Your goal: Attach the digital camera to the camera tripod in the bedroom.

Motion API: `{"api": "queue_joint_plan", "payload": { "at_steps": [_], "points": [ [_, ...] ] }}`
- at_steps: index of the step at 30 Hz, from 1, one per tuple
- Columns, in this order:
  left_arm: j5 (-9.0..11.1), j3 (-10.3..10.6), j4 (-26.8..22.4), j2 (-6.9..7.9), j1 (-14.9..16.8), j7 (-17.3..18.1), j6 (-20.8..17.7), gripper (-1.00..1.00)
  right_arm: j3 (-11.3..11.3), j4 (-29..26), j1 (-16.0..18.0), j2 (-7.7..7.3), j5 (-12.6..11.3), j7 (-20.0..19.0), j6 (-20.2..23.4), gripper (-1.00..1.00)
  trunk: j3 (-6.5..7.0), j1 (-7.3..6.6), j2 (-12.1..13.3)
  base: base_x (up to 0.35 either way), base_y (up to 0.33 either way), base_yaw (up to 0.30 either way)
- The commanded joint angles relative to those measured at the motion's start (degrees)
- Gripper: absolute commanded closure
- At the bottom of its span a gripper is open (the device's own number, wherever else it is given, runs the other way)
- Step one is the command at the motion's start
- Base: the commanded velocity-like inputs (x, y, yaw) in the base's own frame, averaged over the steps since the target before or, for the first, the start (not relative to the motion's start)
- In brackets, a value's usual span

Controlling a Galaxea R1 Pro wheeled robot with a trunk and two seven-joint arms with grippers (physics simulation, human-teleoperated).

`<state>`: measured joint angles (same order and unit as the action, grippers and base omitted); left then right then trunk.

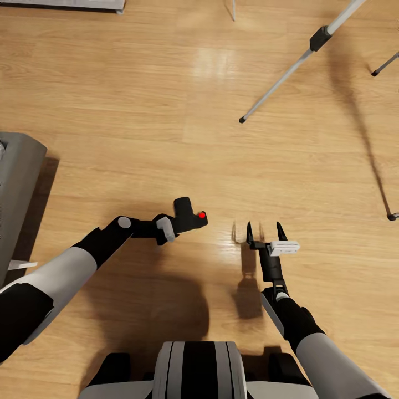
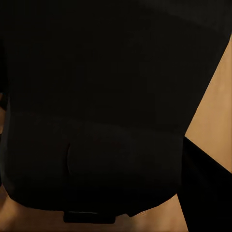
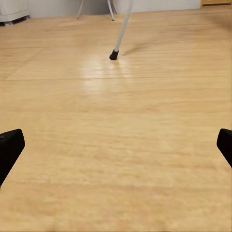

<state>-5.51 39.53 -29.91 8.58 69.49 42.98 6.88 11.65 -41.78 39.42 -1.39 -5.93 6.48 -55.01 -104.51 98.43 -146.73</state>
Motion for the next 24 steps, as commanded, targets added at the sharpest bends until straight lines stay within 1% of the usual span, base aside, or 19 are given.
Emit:
{"api": "queue_joint_plan", "payload": {
  "at_steps": [1, 6, 15, 19, 24],
  "points": [
    [-0.56, 0.13, -0.35, 0.03, 0.03, -0.10, 0.60, 1.00, 0.48, 0.00, 0.04, -0.10, -0.57, 0.28, -0.19, -1.00, 0.07, -0.01, -0.01, 0.000, 0.000, 0.000],
    [-0.55, 0.02, -2.14, 0.14, 0.03, 0.00, 0.53, 1.00, 0.48, 0.01, 0.04, -0.10, -0.56, 0.28, -0.19, -1.00, 0.54, -0.01, -0.01, 0.000, 0.000, 0.000],
    [-0.55, -0.22, -7.75, 0.51, 0.01, -0.05, 0.15, 1.00, 0.48, 0.01, 0.04, -0.10, -0.51, 0.28, -0.19, -1.00, 1.37, -0.01, -0.01, 0.000, 0.000, 0.000],
    [-0.45, -0.42, -10.30, 0.93, 0.02, -0.17, -0.12, 1.00, 0.48, 0.03, 0.04, -0.10, -0.51, 0.28, -0.19, -1.00, 1.75, -0.01, -0.01, 0.000, 0.000, 0.000],
    [-0.18, -2.05, -14.28, 1.35, 0.01, -0.24, -0.55, 1.00, 0.48, 0.02, 0.04, -0.10, -0.52, 0.28, -0.19, -1.00, 2.21, -0.01, -0.01, 0.000, 0.000, 0.000]
  ]
}}
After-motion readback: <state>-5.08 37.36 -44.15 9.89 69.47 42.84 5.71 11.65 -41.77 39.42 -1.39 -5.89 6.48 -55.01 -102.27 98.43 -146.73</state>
